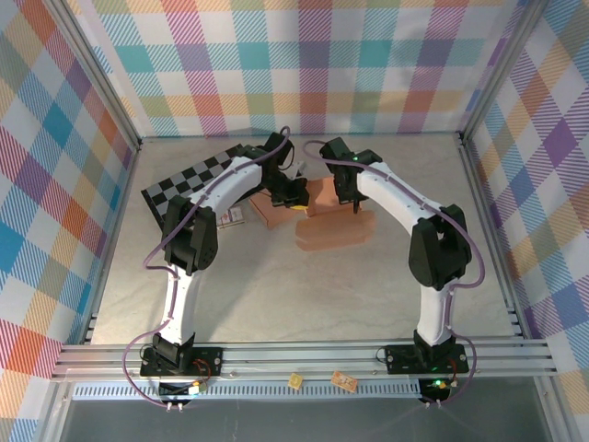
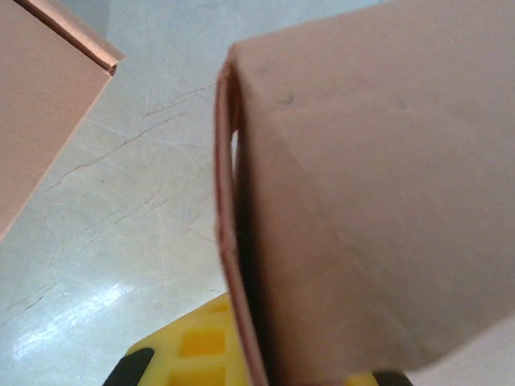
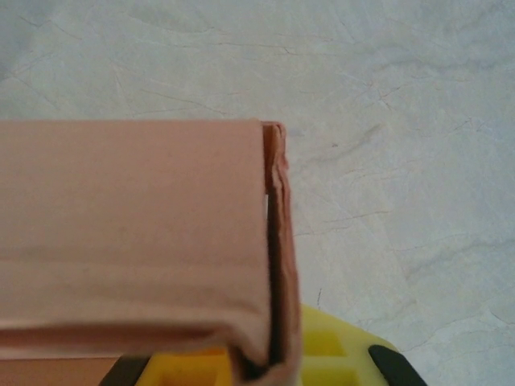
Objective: Fold the paper box
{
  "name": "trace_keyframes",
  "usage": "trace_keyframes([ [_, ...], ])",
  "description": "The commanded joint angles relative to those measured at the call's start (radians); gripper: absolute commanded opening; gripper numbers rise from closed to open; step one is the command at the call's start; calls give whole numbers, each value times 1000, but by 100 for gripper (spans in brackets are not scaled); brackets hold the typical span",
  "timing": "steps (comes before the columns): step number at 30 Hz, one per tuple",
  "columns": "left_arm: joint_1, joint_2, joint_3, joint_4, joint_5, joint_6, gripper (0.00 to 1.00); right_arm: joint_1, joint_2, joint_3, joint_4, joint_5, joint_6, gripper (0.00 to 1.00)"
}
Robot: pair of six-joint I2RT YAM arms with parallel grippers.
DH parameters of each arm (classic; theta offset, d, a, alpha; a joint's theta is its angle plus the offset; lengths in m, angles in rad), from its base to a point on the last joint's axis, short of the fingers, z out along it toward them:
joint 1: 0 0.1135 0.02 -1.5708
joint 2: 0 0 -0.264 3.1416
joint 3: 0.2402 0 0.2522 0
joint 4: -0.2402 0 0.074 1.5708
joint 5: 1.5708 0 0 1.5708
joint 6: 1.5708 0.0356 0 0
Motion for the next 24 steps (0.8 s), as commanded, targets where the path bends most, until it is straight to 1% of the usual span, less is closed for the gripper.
trace_keyframes([
  [1,-18,-17,-38,99,24,-68,0,-7,-33,-45,-6,-48,-9,0],
  [7,-44,-28,-133,199,3,-126,0,-7,-79,-149,39,-86,-16,0],
  [12,-60,-25,-208,238,-1,-140,1,-6,-88,-202,57,-98,-25,0],
  [19,-61,-26,-291,322,-11,-161,6,-7,-86,-230,70,-112,-35,0],
  [21,-61,-23,-309,357,-11,-171,10,-7,-81,-233,68,-120,-35,0],
  [24,-61,-26,-340,416,-8,-196,11,-8,-73,-237,65,-128,-32,0],
])
